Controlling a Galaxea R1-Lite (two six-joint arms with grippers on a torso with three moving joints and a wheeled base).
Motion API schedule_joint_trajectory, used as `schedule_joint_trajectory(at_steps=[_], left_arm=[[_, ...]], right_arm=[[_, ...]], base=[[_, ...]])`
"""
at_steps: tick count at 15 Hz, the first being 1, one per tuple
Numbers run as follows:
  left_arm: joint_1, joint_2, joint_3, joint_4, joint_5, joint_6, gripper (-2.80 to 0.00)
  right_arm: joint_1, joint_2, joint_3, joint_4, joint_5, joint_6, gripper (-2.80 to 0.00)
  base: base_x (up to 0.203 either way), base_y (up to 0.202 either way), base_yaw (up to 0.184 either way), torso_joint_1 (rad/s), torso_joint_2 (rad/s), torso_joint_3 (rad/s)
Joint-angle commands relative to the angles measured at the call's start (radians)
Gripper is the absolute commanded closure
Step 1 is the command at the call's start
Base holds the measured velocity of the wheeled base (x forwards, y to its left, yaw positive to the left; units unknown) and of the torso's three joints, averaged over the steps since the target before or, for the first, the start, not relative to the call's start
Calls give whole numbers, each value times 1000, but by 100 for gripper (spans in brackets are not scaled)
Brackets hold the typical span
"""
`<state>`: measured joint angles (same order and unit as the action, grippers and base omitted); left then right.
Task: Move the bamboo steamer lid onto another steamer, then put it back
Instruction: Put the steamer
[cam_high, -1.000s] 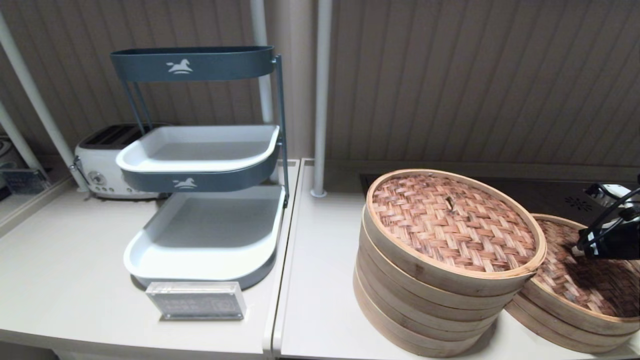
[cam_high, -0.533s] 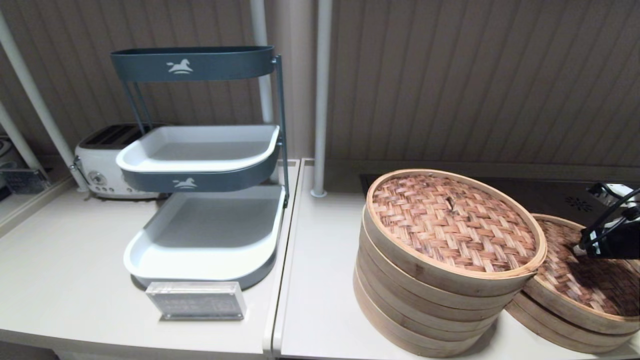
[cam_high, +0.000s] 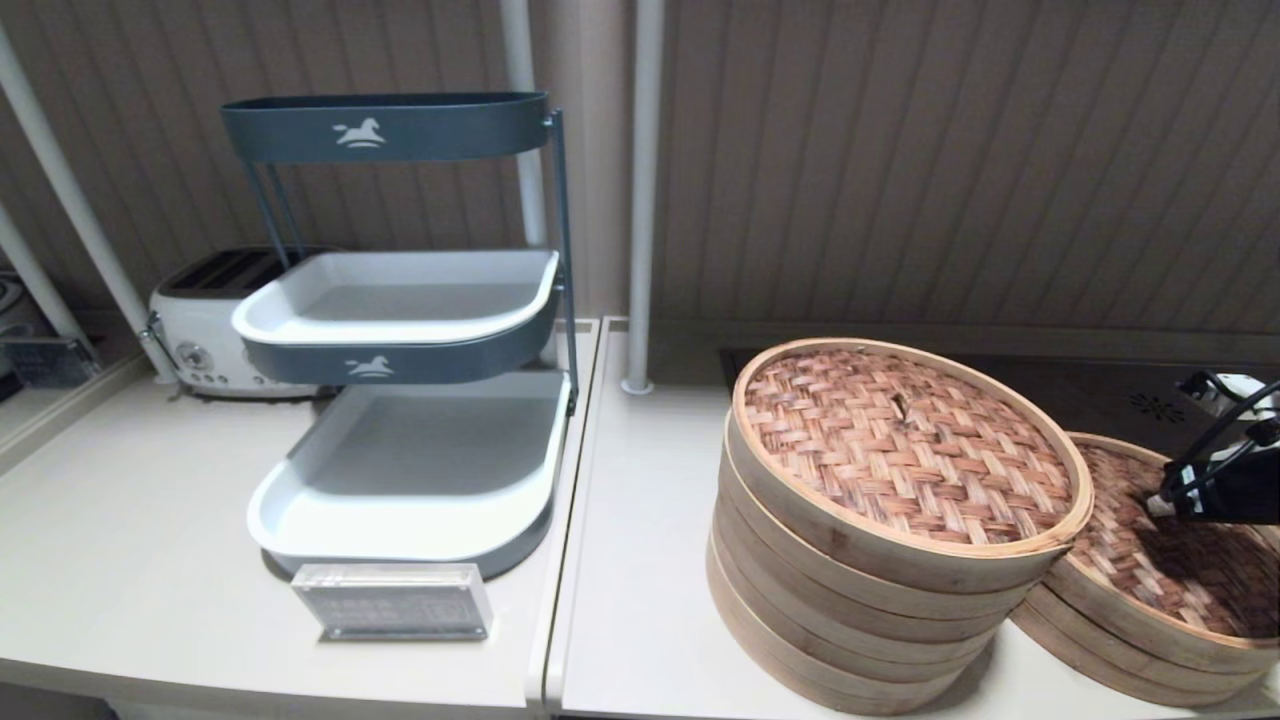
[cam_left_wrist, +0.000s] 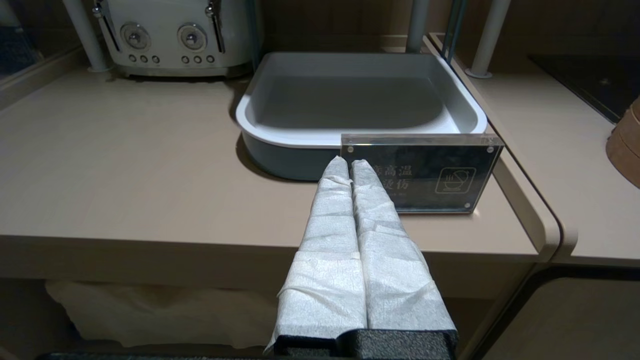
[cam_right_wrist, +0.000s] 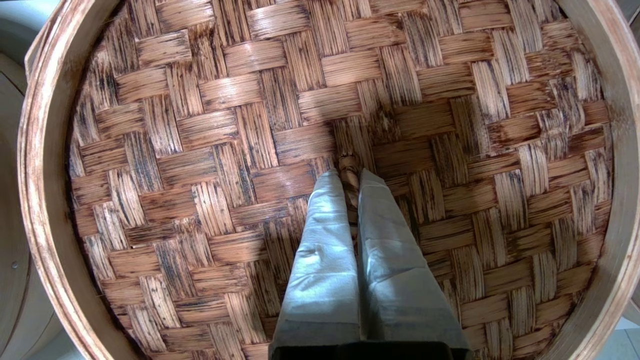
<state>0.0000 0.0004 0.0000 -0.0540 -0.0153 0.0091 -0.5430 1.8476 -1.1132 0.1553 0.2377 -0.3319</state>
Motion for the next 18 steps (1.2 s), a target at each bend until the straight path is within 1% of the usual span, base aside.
schedule_joint_trajectory(at_steps=[1, 18], left_arm=[[0, 0, 28, -1, 0, 0, 0], [0, 0, 28, 0, 0, 0, 0]], right_arm=[[2, 2, -1, 1, 2, -2, 0], [8, 12, 0, 0, 0, -1, 0]], base=[[0, 0, 0, 0, 0, 0], [0, 0, 0, 0, 0, 0]])
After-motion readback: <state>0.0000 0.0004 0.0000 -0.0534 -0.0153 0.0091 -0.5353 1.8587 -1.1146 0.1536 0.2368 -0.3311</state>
